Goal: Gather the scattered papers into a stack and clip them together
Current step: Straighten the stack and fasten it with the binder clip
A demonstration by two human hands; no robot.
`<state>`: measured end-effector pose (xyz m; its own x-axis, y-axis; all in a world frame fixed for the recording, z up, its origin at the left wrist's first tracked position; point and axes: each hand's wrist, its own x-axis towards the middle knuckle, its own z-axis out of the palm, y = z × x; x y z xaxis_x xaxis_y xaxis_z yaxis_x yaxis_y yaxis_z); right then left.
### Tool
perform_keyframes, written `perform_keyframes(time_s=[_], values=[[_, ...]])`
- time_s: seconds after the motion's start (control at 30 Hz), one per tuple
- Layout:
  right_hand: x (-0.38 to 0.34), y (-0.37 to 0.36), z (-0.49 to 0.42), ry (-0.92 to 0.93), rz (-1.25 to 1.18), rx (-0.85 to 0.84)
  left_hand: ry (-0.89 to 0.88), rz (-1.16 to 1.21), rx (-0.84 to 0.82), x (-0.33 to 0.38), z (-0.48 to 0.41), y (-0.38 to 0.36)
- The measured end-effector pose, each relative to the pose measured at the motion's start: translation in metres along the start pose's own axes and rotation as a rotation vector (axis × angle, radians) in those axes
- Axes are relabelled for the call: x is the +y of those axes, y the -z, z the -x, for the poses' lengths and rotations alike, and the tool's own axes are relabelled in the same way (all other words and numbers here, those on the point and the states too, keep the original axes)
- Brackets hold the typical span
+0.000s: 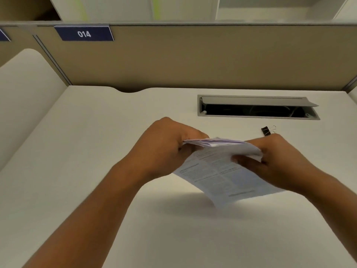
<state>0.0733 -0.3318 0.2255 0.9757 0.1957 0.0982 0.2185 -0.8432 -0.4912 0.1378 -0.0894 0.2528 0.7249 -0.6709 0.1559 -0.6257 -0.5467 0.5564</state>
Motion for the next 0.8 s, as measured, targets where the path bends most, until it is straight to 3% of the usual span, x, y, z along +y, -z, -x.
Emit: perform_keyframes(time_s=[0.07,0.13,0.17,0.23,0.27,0.33,0.4,0.47,0.67,0.8], values=[[-0.001,-0.004,0.004,-0.02,-0.11,0.072,-0.114,-0.01,0.131,-0.002,0.0,0.003],[0.005,-0.01,0.009,-0.104,-0.282,0.171,-0.186,-0.115,0.433,-0.01,0.002,-0.002],[0.009,-0.013,0.011,-0.197,-0.383,0.22,-0.159,-0.149,0.582,-0.013,0.004,-0.006],[0.015,-0.02,0.015,-0.373,-0.604,0.315,0.075,0.0,0.746,-0.018,0.01,-0.017],[0.018,-0.024,0.017,-0.423,-0.715,0.345,0.227,0.184,0.724,-0.018,0.012,-0.022],[0.014,-0.03,0.018,-0.477,-0.902,0.357,0.454,0.657,0.521,-0.02,0.013,-0.033],[0.013,-0.037,0.02,-0.493,-0.983,0.369,0.52,1.005,0.263,-0.025,0.012,-0.045],[0.013,-0.043,0.022,-0.501,-0.946,0.41,0.501,1.049,0.192,-0.028,0.014,-0.056],[0.01,-0.049,0.024,-0.366,-0.69,0.453,0.328,0.881,0.455,-0.03,0.022,-0.073],[0.007,-0.051,0.019,-0.23,-0.711,0.382,0.35,0.879,0.417,-0.033,0.022,-0.078]])
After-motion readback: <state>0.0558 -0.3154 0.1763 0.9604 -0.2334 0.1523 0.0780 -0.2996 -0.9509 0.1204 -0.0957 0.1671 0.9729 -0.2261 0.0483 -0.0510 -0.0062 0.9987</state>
